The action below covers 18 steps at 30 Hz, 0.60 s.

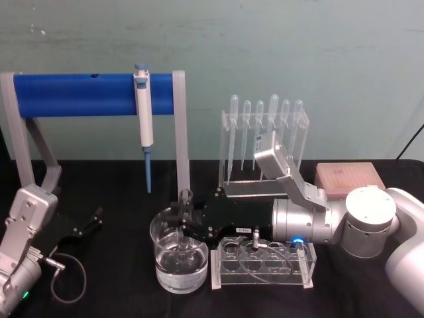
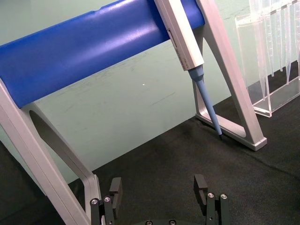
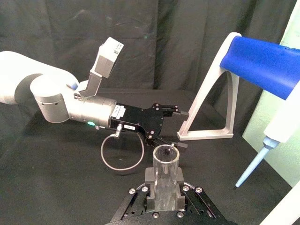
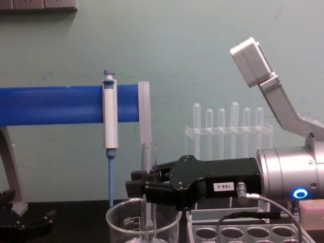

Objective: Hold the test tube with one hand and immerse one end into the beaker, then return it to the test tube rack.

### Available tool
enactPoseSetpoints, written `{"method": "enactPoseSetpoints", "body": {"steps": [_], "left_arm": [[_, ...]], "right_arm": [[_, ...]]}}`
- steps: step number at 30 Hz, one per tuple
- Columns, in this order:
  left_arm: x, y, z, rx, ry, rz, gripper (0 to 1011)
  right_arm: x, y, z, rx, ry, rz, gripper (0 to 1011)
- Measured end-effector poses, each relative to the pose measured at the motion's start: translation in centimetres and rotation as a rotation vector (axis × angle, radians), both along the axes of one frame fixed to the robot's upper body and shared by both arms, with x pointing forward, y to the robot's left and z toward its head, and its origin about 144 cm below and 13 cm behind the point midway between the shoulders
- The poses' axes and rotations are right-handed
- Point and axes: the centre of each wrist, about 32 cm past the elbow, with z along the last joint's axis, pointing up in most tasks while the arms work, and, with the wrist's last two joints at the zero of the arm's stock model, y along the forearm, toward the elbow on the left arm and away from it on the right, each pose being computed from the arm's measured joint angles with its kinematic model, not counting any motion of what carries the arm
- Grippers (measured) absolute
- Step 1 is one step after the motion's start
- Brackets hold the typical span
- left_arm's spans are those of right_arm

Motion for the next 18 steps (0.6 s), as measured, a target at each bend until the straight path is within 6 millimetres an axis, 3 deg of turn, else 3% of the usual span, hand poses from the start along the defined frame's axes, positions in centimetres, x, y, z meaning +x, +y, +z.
{"method": "enactPoseSetpoints", "body": {"steps": [18], "left_arm": [[0.0, 0.0, 0.0, 0.0, 0.0, 0.0, 1000]], "right_arm": [[0.0, 0.0, 0.0, 0.0, 0.0, 0.0, 227]]}}
